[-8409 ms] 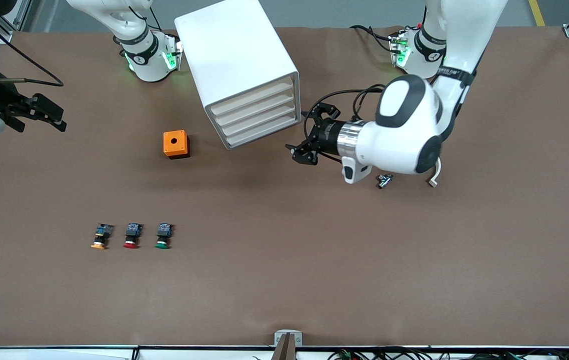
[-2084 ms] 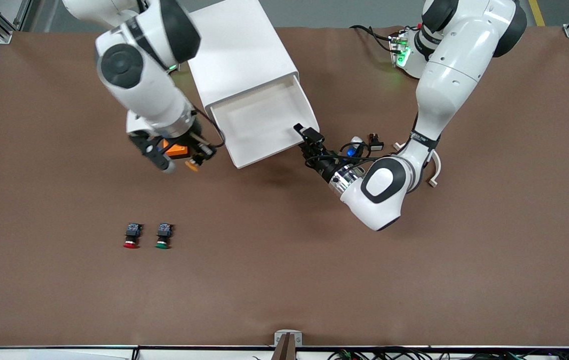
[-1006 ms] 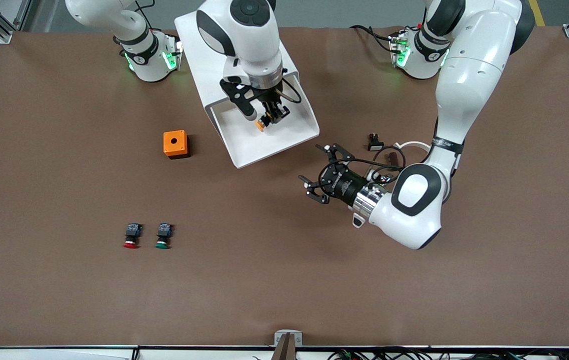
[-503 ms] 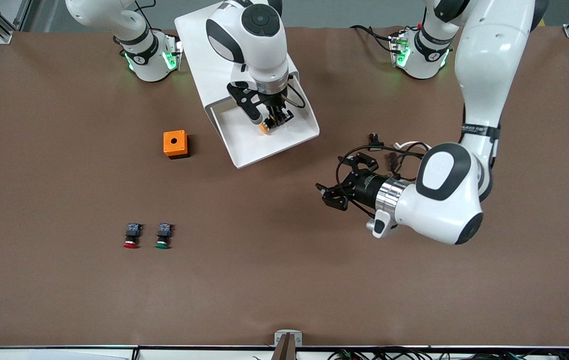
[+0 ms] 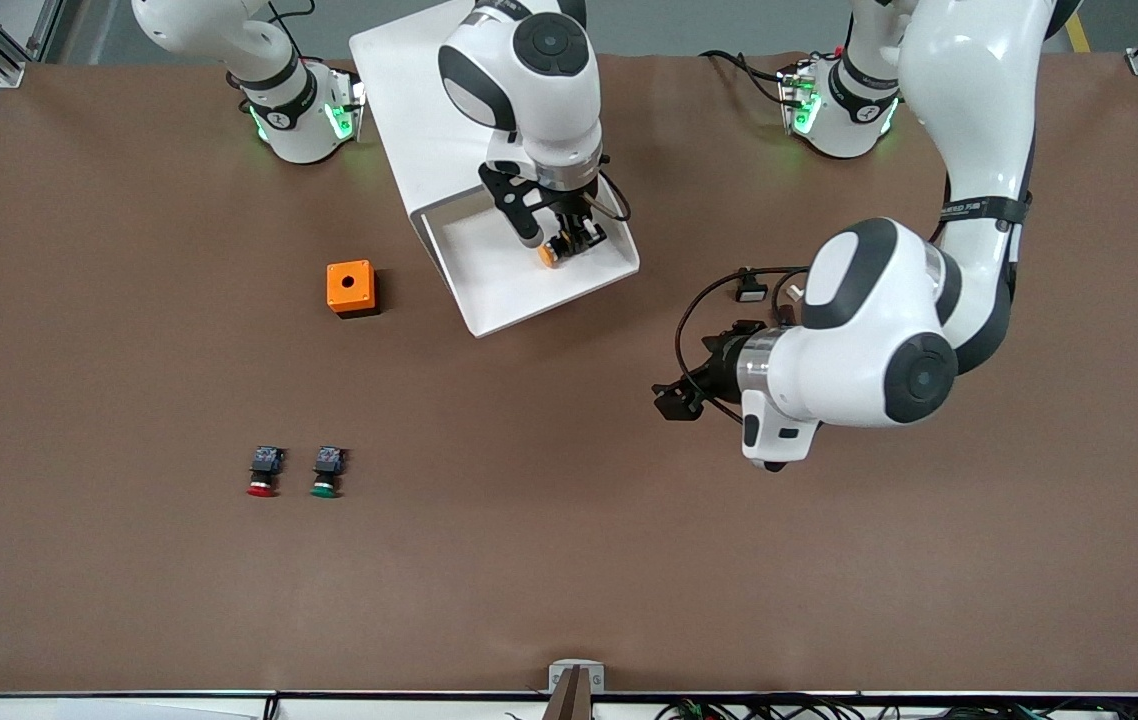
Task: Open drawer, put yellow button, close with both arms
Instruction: 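Lower the yellow button into the drawer and open the right gripper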
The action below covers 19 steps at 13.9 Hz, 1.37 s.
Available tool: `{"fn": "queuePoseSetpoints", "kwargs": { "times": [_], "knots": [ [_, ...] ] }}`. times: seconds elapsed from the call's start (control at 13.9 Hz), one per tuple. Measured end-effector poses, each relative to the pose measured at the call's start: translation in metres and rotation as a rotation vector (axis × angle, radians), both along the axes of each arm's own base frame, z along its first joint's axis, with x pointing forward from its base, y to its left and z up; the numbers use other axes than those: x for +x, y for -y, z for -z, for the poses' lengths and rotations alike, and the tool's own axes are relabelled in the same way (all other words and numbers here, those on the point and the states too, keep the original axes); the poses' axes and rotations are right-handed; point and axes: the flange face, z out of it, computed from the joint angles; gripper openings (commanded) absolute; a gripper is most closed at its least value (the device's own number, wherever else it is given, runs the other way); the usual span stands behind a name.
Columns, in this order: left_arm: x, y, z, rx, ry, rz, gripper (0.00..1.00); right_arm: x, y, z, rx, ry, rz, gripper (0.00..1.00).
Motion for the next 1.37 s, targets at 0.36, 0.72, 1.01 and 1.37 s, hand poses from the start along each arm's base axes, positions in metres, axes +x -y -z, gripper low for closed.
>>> {"fn": "queuePoseSetpoints", "kwargs": {
  "times": [0.36,0.72,1.01,1.37],
  "knots": [
    [-0.016,0.044,0.007,0.209,0.213,0.139,1.0,0.001,-0.007,0.001,-0.005,-0.001,-0.008,1.0],
    [-0.025,0.056,0.015,0.255,0.23,0.182,1.0,0.051,0.037,-0.032,-0.07,-0.039,-0.169,1.0],
    [-0.031,0.061,0.02,0.256,0.223,0.204,1.0,0.123,0.13,-0.078,-0.073,-0.068,-0.355,1.0],
    [-0.054,0.09,0.03,0.259,0.21,0.259,1.0,0.184,0.293,-0.118,-0.042,-0.123,-0.615,1.0]
  ]
}}
